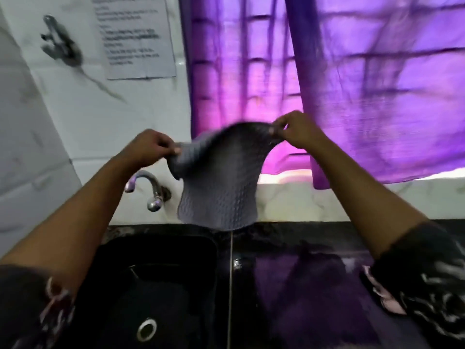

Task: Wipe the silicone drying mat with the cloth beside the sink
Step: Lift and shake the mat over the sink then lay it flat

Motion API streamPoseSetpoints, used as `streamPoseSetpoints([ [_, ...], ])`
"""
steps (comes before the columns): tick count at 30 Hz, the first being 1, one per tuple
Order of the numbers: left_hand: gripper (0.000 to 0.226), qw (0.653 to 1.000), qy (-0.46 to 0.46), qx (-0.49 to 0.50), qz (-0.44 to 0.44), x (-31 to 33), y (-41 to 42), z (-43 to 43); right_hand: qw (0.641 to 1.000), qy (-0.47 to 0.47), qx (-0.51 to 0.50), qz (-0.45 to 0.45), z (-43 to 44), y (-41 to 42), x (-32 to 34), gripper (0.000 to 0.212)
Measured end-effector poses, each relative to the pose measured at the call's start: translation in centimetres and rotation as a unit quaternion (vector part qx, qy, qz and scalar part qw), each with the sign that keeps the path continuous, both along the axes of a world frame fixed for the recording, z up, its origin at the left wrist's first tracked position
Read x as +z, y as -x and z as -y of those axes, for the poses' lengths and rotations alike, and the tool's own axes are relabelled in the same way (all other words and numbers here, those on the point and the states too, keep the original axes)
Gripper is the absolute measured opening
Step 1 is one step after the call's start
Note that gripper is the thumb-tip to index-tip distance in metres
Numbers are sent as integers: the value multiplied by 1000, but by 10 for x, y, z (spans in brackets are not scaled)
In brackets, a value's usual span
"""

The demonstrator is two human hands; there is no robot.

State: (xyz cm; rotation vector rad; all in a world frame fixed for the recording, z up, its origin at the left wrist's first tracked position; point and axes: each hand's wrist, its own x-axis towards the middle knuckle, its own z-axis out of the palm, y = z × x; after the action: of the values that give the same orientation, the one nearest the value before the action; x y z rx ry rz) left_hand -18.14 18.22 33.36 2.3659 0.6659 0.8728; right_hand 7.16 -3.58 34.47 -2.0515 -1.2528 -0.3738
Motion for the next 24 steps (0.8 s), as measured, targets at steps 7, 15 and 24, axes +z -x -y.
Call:
streamPoseSetpoints([
  [7, 16, 987, -79, 139, 7, 11, 9, -47, 995, 22, -101, 17, -42, 10, 4, 13],
  [15, 21, 986, -101, 119, 64, 15, 7, -27, 994, 49, -93, 10, -7, 2, 21, 23],
  [24, 13, 990, -8, -28, 140, -2, -13, 57, 996, 35, -56, -57, 106, 0, 14, 24],
])
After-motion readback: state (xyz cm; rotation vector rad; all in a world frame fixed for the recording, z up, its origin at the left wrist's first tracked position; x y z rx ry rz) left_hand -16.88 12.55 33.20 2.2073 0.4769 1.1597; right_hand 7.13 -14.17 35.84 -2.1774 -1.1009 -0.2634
